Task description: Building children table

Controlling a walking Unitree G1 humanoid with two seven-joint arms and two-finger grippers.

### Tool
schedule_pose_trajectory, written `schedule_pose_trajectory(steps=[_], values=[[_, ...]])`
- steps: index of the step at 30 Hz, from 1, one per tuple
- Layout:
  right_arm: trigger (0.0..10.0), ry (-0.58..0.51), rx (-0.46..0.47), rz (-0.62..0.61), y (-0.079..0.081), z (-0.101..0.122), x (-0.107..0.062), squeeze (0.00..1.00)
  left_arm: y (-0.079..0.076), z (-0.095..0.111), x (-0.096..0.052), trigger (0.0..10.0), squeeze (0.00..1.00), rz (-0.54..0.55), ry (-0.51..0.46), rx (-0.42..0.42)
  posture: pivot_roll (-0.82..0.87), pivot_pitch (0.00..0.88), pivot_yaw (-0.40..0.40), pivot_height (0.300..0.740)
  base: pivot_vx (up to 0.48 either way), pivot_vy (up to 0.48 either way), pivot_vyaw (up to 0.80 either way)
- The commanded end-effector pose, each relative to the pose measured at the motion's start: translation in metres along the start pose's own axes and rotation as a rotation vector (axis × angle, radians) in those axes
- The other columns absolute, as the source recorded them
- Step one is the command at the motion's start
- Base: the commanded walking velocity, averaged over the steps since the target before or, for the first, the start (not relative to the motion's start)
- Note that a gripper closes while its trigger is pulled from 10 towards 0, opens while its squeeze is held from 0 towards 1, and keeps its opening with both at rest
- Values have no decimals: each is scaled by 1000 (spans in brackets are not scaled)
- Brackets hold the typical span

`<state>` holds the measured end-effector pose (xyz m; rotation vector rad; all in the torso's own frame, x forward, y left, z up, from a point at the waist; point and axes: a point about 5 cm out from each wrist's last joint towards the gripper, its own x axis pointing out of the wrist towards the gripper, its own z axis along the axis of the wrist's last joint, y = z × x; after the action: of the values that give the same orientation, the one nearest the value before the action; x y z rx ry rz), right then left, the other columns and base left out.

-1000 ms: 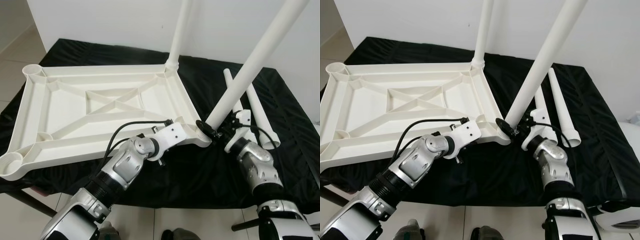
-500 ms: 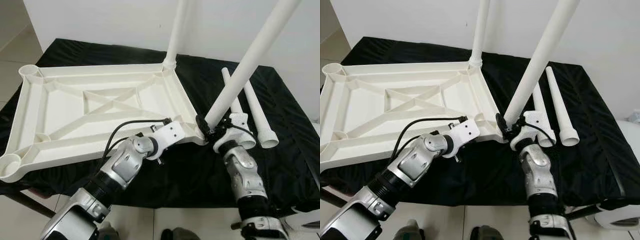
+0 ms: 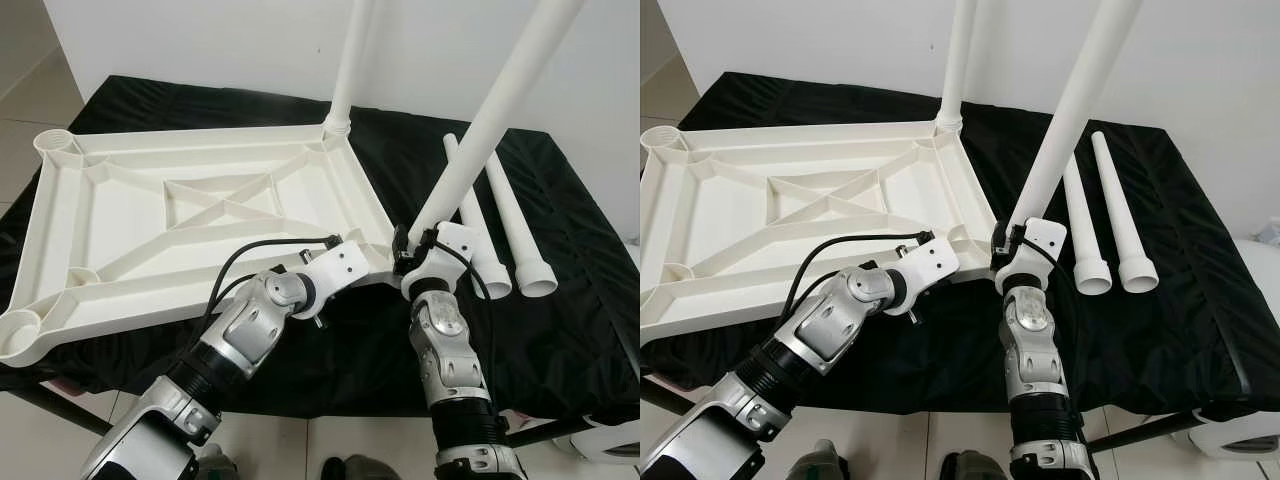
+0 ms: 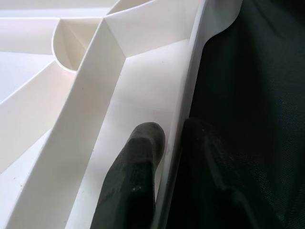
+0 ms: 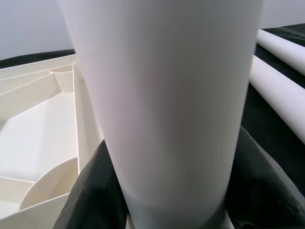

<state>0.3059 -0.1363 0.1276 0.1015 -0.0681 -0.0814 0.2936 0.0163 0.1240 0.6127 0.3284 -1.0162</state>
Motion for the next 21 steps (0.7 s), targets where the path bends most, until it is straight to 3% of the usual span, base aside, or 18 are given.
schedule_pose_trajectory(steps=[1,3,4,13,14,15,17,19,21], values=[[10000,-10,-4,9,2,5,0,435,-24,15,7,10000,0,-127,-53,38,35,22,-75,740,0,0,0],[10000,-4,-19,-13,0,4,-1,435,-24,14,7,10000,0,-127,-52,37,35,22,-75,740,0,0,0],[10000,-17,2,17,0,6,-4,1000,-23,14,7,10000,0,-125,-52,37,33,20,-78,740,0,0,0],[10000,4,-10,68,-4,1,-5,1000,-22,14,7,10000,0,-116,-49,45,32,16,-81,740,0,0,0],[10000,-2,-13,130,-8,2,-4,741,-21,14,8,10000,0,-114,-48,46,31,14,-80,740,0,0,0],[10000,-10,-15,209,-13,3,-2,0,-21,14,8,10000,0,-113,-47,47,31,14,-80,740,0,0,0],[10000,-16,-16,264,-16,4,-1,0,-21,14,8,10000,0,-112,-47,48,31,14,-80,740,0,0,0],[10000,-23,-65,409,-30,10,3,0,-20,13,8,10000,0,-112,-45,50,30,5,-76,740,0,0,0],[10000,-28,-77,444,-34,12,5,0,-20,13,8,10000,0,-112,-44,51,30,5,-76,740,0,0,0]])
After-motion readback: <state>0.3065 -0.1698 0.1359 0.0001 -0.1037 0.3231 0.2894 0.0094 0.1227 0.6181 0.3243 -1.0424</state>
